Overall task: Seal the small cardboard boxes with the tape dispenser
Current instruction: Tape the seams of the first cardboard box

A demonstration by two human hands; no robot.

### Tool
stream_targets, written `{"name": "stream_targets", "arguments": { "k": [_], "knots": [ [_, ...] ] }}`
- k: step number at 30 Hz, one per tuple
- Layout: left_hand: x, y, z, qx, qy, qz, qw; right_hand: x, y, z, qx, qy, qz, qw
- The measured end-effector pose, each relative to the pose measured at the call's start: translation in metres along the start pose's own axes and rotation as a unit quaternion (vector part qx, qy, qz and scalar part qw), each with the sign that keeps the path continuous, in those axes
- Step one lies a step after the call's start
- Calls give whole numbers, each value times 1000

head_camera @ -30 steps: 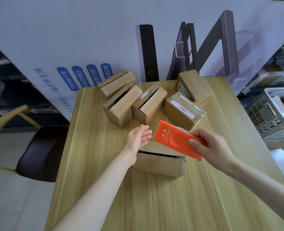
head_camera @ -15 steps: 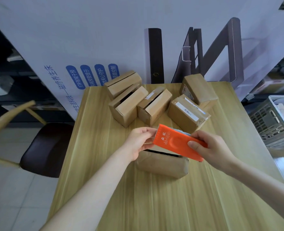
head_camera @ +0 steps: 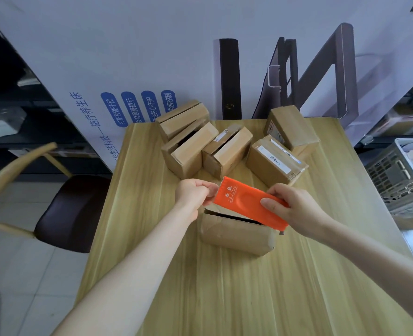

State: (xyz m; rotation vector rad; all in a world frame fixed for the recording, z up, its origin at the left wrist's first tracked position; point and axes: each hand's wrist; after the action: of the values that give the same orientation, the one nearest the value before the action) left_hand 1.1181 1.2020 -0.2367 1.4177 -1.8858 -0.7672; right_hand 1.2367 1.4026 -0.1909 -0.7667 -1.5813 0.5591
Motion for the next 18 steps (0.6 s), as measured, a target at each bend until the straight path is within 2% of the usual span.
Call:
{"name": "stream_targets", "arguments": {
  "k": [10,14,18],
  "knots": [
    [7,-11,15,18,33,57,998,-4,-6,4,-5,-37,-42,998],
    [37,-14,26,31,88,56,994,3,6,-5,-35,-44,12,998],
    [47,-21,28,36,85,69,993,6,14,-9,-43,-48,33,997]
  ]
}}
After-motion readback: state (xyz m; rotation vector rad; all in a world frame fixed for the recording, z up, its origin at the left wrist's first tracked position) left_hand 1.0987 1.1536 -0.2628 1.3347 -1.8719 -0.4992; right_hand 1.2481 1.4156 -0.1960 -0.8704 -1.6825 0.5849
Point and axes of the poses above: each hand's wrist, its own z-axis towards the middle knuckle, its own x-axis out of the back of the hand, y = z × x, and after that the axes turned 6 degrees about x, right-handed
